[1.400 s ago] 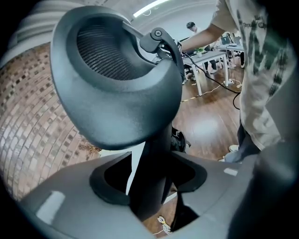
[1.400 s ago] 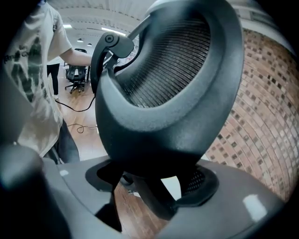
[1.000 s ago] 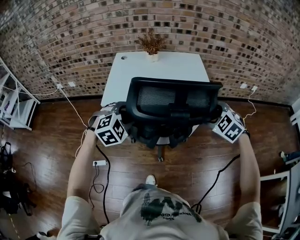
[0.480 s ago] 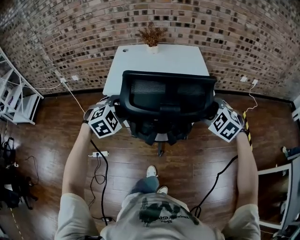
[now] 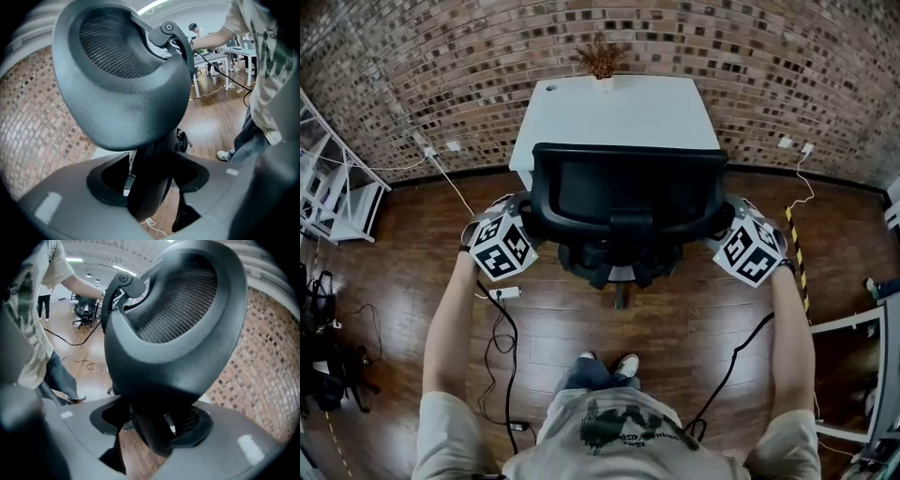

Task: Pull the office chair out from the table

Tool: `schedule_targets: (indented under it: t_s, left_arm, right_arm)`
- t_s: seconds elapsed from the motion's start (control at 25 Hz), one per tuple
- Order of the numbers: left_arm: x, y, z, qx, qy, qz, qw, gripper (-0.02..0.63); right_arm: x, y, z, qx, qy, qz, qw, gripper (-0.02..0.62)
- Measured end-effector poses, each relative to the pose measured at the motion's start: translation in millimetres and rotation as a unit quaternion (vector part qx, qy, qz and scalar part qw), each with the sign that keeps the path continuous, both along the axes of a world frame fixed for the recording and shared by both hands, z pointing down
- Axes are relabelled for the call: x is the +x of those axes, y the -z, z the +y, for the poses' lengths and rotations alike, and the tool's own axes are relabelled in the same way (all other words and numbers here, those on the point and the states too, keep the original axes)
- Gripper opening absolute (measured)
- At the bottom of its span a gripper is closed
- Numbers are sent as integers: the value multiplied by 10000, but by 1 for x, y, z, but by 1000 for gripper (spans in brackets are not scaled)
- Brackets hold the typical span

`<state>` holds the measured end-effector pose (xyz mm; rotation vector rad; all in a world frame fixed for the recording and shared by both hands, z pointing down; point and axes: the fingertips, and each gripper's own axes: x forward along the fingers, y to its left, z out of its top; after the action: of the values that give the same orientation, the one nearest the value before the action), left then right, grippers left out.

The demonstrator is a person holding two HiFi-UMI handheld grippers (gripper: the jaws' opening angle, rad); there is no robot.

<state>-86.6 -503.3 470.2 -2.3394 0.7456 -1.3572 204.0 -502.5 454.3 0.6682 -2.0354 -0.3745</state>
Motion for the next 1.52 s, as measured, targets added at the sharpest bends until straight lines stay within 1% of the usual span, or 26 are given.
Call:
schedule_targets:
  t_s: [0.2, 0.6, 0.76, 0.92, 1.04, 1.32, 1.52]
  left_arm:
    - [-1, 0, 38, 9, 7, -19, 10000, 282]
    - [5, 3, 115, 224, -56, -11, 9997, 273]
    - [6, 4, 153, 298, -80, 32, 9995, 273]
    - [5, 4, 194, 272, -91, 28, 9996, 272]
    - [4, 4, 220, 286, -114, 25, 9995, 270]
    - [6, 4, 255, 137, -149, 46, 9998, 268]
    - [10, 0, 282, 165, -123, 17, 9998, 270]
  right_arm:
    - [-1, 0, 36, -51, -9, 3, 10000, 273]
    - [6, -1, 106, -120, -107, 10, 9999, 279]
    - [7, 1, 143, -120, -126, 15, 9998, 282]
    - [5, 2, 184, -195, -136, 48, 9997, 282]
    - [5, 1, 211, -153, -155, 30, 9998, 283]
    - [6, 2, 245, -234, -142, 49, 9996, 284]
    - [9, -2, 273, -202, -157, 53, 9997, 284]
